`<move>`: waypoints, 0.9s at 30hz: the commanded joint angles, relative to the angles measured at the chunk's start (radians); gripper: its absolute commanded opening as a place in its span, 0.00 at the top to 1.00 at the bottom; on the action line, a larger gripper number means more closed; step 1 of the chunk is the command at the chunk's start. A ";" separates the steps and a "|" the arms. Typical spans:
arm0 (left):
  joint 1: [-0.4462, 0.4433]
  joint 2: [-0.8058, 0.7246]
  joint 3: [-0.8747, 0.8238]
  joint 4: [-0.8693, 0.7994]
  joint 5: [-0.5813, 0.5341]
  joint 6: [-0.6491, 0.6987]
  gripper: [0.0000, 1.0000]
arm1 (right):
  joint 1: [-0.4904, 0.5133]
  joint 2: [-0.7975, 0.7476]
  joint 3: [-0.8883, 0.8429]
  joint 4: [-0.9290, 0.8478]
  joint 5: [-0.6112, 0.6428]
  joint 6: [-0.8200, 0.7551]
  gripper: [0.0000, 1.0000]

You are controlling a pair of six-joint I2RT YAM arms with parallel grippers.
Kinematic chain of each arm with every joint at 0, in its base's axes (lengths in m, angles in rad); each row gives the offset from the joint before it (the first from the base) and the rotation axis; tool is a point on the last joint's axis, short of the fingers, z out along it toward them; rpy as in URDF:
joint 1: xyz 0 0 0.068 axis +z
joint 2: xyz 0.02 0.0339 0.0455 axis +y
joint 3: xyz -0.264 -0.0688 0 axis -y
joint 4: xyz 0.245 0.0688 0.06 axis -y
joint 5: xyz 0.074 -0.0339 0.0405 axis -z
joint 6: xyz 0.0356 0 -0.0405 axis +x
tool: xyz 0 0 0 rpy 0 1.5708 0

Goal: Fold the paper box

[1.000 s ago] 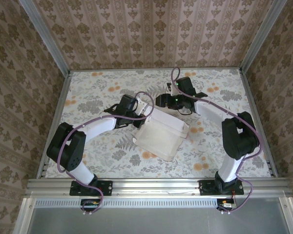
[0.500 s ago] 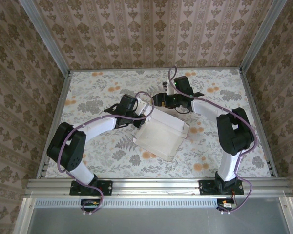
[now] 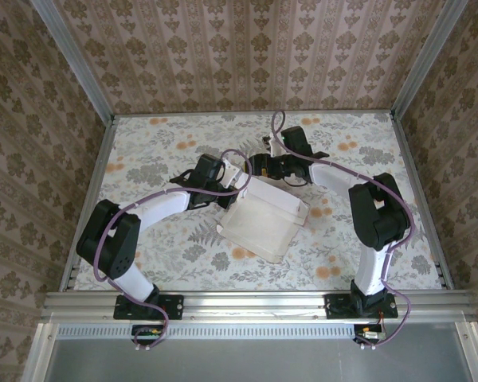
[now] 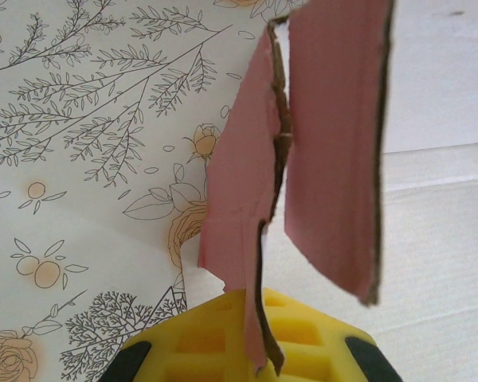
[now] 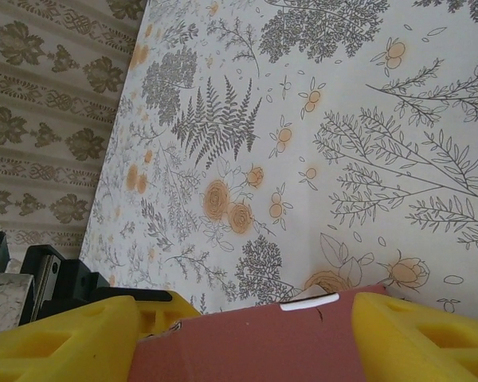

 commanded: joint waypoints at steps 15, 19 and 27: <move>-0.010 0.053 -0.024 -0.119 -0.009 0.000 1.00 | 0.033 0.028 -0.050 0.134 0.025 0.057 0.24; -0.011 0.055 -0.022 -0.121 -0.008 0.001 1.00 | 0.038 0.032 -0.065 0.150 0.049 0.060 0.23; -0.010 0.054 -0.021 -0.125 -0.010 0.000 1.00 | 0.041 0.043 -0.085 0.172 0.074 0.063 0.23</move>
